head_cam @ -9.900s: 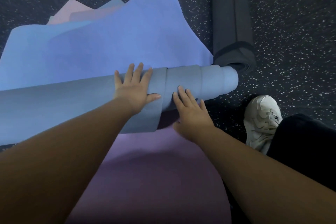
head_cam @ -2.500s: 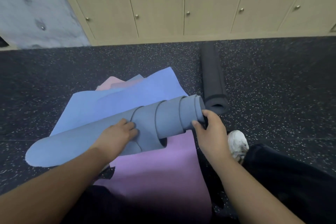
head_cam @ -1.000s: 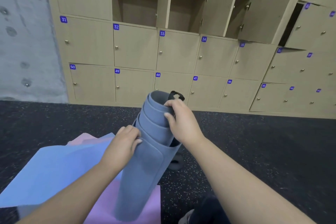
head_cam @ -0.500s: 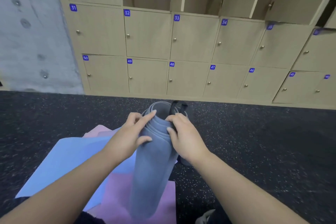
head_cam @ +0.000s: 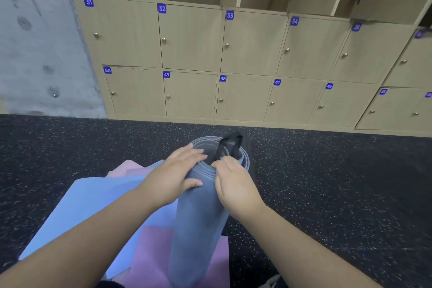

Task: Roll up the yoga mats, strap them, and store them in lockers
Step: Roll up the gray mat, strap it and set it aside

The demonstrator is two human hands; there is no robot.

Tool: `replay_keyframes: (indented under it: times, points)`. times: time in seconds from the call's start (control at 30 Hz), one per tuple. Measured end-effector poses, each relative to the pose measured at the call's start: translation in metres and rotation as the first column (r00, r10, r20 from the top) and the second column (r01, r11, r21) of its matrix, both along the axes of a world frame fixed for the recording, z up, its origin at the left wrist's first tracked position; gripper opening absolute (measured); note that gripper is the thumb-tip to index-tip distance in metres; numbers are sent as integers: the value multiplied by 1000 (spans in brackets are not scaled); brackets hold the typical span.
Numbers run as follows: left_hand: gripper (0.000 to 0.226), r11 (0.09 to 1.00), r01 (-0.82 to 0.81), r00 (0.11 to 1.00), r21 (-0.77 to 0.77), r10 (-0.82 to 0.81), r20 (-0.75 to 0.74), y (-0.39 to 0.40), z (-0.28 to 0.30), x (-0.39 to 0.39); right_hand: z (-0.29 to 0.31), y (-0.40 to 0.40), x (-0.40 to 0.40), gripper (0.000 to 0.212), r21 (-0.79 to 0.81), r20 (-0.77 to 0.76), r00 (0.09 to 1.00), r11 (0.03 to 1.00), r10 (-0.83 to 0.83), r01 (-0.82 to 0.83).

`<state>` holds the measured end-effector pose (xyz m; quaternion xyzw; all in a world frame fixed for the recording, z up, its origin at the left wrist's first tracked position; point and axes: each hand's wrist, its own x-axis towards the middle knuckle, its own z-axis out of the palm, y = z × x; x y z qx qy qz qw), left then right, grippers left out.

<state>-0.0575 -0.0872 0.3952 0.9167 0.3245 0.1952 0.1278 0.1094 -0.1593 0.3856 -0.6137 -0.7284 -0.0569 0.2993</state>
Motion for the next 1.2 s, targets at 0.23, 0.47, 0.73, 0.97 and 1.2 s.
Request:
replay_keyframes:
  times: [0.23, 0.47, 0.73, 0.97, 1.2]
  points:
    - [46, 986, -137, 989, 94, 131, 70, -9, -1, 1, 16, 2, 7, 42, -178, 75, 997, 984, 35, -22]
    - [46, 967, -170, 985, 190, 169, 23, -26, 0, 10, 38, -21, 28, 45, -155, 3, 994, 982, -110, 109]
    - [43, 918, -288, 955, 273, 256, 147, -44, -3, 25, 29, -50, 22, 50, -196, 25, 996, 977, -86, 89]
    - [53, 948, -215, 973, 236, 229, -36, -45, -11, 32, 12, -53, 17, 55, -231, -99, 990, 970, -101, 76]
    - [80, 975, -169, 956, 142, 197, -216, -42, 2, 37, 8, -48, 18, 51, -212, -211, 967, 972, -143, 98]
